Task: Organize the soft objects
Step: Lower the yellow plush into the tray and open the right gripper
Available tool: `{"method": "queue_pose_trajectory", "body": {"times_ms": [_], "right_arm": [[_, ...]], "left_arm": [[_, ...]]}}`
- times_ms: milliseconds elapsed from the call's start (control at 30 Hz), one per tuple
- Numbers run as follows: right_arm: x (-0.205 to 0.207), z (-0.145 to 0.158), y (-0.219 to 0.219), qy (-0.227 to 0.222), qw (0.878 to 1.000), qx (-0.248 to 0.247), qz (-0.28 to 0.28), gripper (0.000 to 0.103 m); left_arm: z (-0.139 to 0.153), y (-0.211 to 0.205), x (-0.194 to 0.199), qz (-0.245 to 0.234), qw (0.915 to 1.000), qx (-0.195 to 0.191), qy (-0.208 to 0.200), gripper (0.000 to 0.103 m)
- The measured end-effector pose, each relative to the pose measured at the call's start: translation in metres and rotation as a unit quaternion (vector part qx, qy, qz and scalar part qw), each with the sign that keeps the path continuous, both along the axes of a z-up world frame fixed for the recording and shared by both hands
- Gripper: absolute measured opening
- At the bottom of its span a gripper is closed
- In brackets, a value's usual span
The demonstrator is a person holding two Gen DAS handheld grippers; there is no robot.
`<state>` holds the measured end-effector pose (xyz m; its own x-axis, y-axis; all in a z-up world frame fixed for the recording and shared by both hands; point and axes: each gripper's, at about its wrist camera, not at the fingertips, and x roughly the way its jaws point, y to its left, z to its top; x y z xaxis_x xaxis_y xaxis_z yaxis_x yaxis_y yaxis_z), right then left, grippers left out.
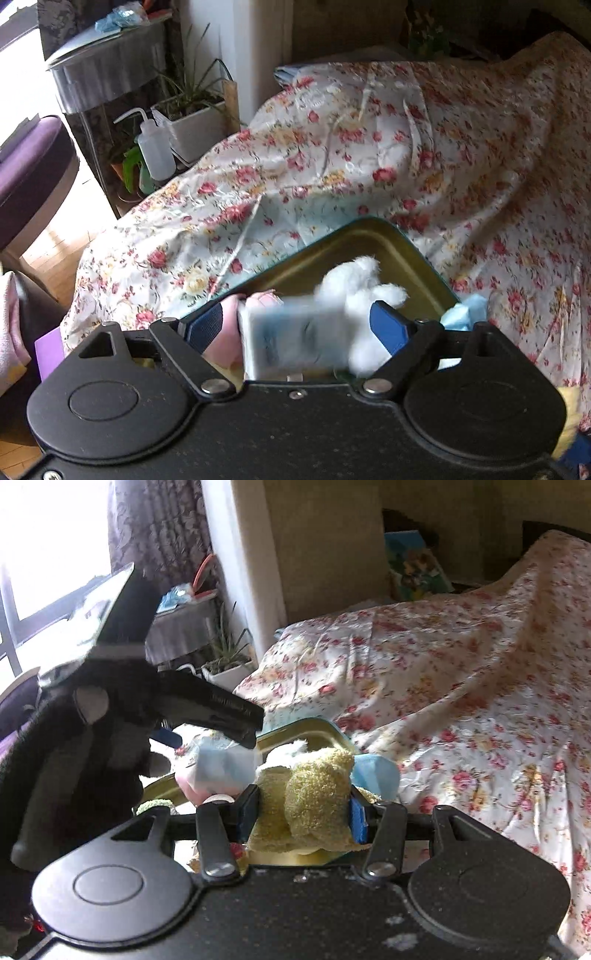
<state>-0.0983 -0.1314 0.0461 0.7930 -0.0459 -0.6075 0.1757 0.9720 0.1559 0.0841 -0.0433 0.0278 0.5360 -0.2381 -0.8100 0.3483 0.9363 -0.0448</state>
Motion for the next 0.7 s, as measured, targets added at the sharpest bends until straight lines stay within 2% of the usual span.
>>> {"method": "queue_pose_trajectory", "body": {"times_ms": [100, 367, 433, 500, 567, 700], "right_arm": [[0.006, -0.006, 0.003, 0.01, 1.0, 0.003, 0.004, 0.049], [0.022, -0.018, 0.018, 0.03, 0.999, 0.019, 0.027, 0.049], [0.027, -0.019, 0.024, 0.027, 0.999, 0.022, 0.035, 0.052], [0.032, -0.02, 0.028, 0.02, 0.998, 0.029, 0.046, 0.064], [0.035, -0.019, 0.03, 0.013, 0.999, 0.026, 0.037, 0.072], [0.035, -0.019, 0.023, 0.017, 0.999, 0.04, 0.02, 0.072]], "left_arm": [[0.004, 0.007, 0.003, 0.005, 0.9998, -0.019, 0.008, 0.083], [0.004, 0.029, 0.015, 0.056, 0.998, -0.024, 0.018, 0.083], [0.004, 0.034, 0.017, 0.067, 0.9972, -0.027, 0.02, 0.083], [0.004, 0.038, 0.018, 0.074, 0.9966, -0.03, 0.022, 0.083], [0.005, 0.039, 0.018, 0.077, 0.9964, -0.028, 0.02, 0.083], [0.003, 0.039, 0.017, 0.078, 0.9965, -0.023, 0.021, 0.083]]}}
